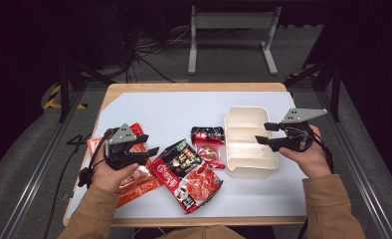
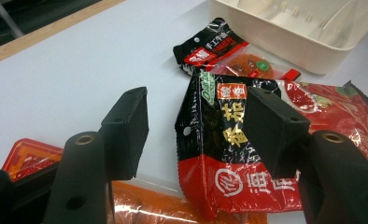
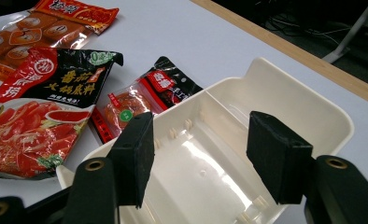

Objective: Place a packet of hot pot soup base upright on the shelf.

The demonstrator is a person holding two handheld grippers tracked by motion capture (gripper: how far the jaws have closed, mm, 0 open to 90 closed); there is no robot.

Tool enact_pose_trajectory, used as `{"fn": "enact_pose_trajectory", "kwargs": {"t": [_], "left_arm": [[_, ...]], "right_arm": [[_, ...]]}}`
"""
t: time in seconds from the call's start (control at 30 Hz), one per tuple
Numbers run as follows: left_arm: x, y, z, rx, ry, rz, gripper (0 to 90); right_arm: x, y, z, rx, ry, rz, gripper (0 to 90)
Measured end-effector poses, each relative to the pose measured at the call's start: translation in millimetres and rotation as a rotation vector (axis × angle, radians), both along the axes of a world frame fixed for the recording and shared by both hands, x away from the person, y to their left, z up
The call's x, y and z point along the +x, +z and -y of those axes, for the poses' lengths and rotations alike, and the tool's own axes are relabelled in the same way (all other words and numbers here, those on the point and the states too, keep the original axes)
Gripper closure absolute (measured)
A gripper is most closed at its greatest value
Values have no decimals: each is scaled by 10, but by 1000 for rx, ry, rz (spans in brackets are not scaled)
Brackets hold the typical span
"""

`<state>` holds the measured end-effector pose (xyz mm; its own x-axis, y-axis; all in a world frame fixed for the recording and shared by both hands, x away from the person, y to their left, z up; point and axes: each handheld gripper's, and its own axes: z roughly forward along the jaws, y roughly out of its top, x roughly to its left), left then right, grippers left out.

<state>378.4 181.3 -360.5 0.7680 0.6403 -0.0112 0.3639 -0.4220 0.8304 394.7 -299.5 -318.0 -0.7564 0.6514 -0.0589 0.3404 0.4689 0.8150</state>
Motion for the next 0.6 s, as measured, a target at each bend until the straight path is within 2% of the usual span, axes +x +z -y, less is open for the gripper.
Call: {"fn": "enact_pose_trajectory", "kwargs": {"t": [0.23,0.3,0.37,0.47,0.6], "left_arm": [[-16,30,1,-23,-6,-7,395],[-13,25,16,-29,-8,-29,386],[-7,10,39,-16,-8,-34,384],[19,-60,104,-12,-29,-80,369],[44,-141,169,14,-34,-107,358]], "right_arm": [[0,17,8,25,0,6,415],[-2,18,0,29,4,9,409],[-4,18,-8,29,6,9,406],[-2,15,-20,29,5,11,400],[3,8,-48,28,10,11,389]]}}
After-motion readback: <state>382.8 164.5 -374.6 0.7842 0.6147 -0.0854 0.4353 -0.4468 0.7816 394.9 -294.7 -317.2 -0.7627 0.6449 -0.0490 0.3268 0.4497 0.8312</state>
